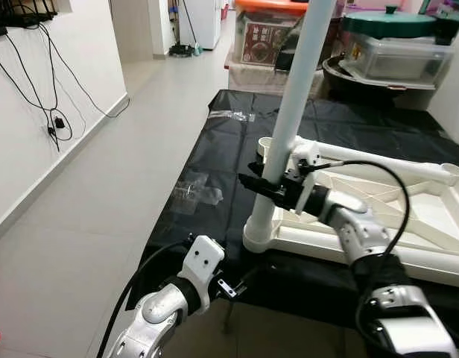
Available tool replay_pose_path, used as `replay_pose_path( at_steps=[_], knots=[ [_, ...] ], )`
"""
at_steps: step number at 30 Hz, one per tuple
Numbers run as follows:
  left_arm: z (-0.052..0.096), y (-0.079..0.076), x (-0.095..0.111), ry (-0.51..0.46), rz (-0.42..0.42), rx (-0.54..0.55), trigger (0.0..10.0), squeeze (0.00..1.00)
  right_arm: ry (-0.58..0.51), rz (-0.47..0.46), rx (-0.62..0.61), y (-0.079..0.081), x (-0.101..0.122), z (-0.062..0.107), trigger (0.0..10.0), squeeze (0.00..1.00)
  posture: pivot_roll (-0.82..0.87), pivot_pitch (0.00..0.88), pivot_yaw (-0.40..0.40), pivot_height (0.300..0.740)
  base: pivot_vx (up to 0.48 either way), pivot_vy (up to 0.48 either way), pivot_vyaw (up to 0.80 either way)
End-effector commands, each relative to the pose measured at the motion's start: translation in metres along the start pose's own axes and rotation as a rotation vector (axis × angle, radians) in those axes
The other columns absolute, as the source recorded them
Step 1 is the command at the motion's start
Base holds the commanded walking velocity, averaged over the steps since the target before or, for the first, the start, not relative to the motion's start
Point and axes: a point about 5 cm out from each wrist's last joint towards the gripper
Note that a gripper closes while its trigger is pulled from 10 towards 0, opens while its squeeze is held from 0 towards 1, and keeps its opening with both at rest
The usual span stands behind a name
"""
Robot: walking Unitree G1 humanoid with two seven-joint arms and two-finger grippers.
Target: Building children table
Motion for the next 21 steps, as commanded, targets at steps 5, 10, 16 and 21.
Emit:
replay_pose_path(
  at_steps=[5,10,16,21],
  knots=[
    [-0.002,0.005,-0.007,0.017,0.006,0.010,10.0,0.00,0.287,0.002,-0.979,-0.032,-0.043,0.060,0.0,0.00,0.11,0.003,-0.066,0.740,0.000,0.000,0.00],
    [-0.004,0.005,-0.008,0.020,0.008,0.004,10.0,0.00,0.315,-0.069,-1.205,0.003,-0.050,0.079,0.0,0.00,0.11,0.004,-0.062,0.740,0.000,0.000,0.00],
    [-0.004,0.005,-0.008,0.020,0.010,0.008,10.0,0.00,0.265,-0.132,-1.177,0.020,-0.044,0.058,2.6,0.00,0.11,0.007,-0.067,0.740,0.000,0.000,0.00],
    [-0.004,0.006,-0.009,0.015,0.011,0.009,10.0,0.00,0.119,-0.069,-1.036,0.022,-0.025,0.036,10.0,1.00,0.10,0.004,-0.067,0.740,0.000,0.000,0.00]
  ],
)
Point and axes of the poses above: a point about 5 cm out from each wrist's last joint towards the gripper, its own z axis pointing back from the gripper into the wrist, its own x axis along the axis of the wrist's last joint, y = z × x, and after that the axes turned 12 degrees about z, right-handed
